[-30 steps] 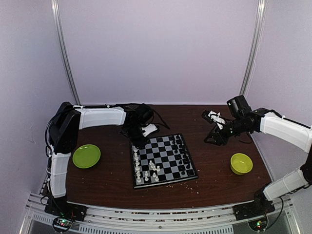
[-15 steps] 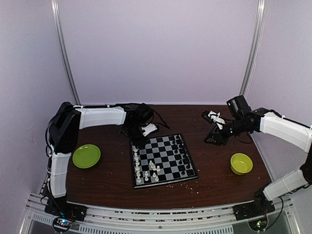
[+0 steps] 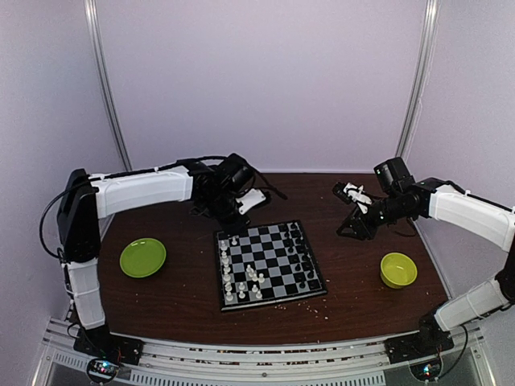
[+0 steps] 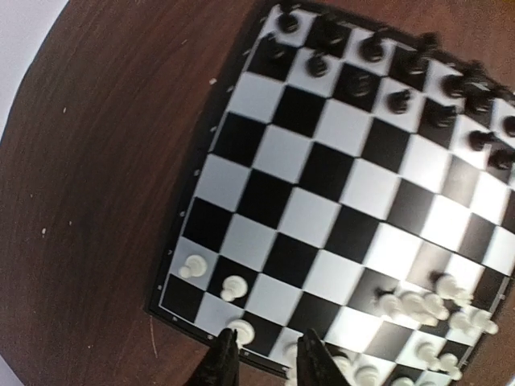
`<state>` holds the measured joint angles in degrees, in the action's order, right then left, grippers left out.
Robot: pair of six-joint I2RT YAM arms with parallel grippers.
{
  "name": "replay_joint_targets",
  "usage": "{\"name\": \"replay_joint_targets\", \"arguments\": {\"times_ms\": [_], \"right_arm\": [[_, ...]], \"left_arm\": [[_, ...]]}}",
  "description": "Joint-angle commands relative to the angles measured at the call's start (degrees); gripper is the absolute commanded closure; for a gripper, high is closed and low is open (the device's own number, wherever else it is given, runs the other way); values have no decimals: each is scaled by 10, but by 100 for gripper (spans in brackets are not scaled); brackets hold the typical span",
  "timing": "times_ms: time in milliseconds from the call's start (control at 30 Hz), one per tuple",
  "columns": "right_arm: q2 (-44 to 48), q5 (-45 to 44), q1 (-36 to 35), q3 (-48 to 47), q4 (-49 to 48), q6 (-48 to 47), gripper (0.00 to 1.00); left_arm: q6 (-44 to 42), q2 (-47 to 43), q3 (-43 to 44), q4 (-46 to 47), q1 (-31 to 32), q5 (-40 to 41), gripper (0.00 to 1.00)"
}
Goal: Set up the chess pieces on the board
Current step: Place the pawn on b2, then pick up the pawn from the chessboard.
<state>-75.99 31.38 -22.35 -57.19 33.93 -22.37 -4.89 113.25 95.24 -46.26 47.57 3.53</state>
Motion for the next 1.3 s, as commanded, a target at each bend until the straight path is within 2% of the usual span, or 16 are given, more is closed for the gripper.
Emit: {"name": "replay_joint_targets", "arguments": {"times_ms": [0, 300, 1000, 1267], "right_arm": [[0, -11, 4, -16, 3, -5, 64], [-2, -16, 4, -15, 3, -6, 64], [-12, -18, 4, -17, 6, -9, 64], [-16, -18, 4, -17, 8, -10, 64]], "left_arm": [[-18, -48, -37, 7, 43, -57, 73], [-6, -29, -76, 10, 66, -62, 74], [-13, 40, -56, 18, 66, -24, 77], [-19, 50, -42, 29, 66, -49, 75]]}}
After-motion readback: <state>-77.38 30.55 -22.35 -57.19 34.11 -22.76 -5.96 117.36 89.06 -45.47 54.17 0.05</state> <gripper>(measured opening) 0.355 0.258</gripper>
